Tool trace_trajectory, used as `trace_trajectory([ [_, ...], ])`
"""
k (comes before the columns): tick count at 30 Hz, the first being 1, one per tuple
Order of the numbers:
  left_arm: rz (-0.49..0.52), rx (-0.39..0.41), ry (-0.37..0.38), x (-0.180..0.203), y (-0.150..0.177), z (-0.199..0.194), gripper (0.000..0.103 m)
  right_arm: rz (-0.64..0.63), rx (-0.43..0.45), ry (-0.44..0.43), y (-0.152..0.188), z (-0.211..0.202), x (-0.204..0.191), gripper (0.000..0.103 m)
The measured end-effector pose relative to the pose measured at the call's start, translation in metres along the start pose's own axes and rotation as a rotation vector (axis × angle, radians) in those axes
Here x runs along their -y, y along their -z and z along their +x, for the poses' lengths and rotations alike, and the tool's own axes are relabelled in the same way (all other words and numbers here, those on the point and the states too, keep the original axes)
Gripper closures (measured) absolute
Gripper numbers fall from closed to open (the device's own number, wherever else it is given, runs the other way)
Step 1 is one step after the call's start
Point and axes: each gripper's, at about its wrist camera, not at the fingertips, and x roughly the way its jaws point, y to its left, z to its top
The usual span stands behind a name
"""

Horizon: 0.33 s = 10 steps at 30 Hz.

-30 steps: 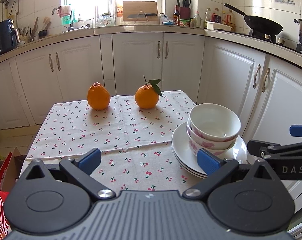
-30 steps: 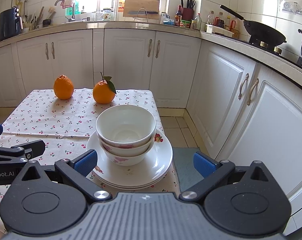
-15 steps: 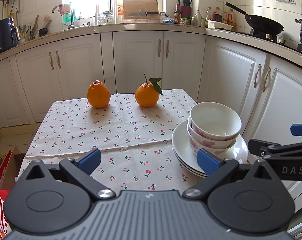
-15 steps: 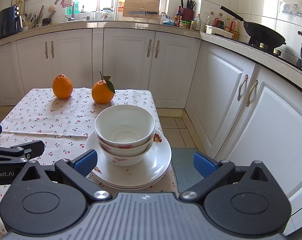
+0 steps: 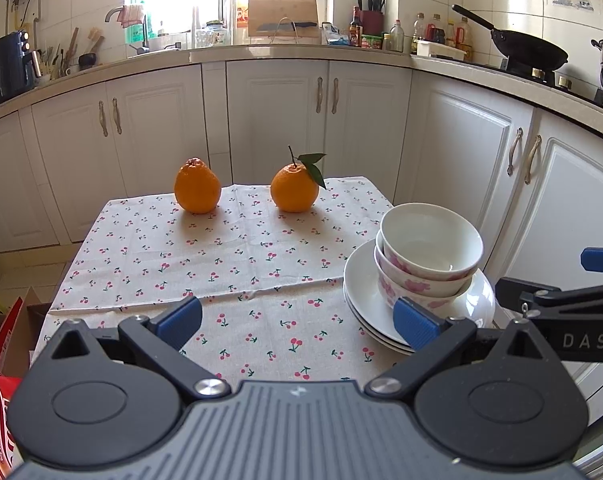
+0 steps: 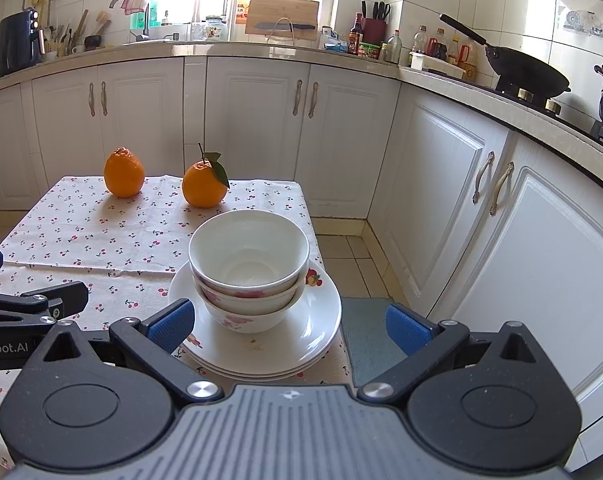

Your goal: Organize plates and bowls

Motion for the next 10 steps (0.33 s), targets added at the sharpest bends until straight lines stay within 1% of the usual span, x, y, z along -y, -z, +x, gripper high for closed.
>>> trace_trajectory([
  [10, 0.000, -0.001, 0.000, 0.0001, 0.0010, 0.0003, 0.002, -0.001, 0.000, 0.001, 0.0000, 0.0001, 0.0000, 0.000],
])
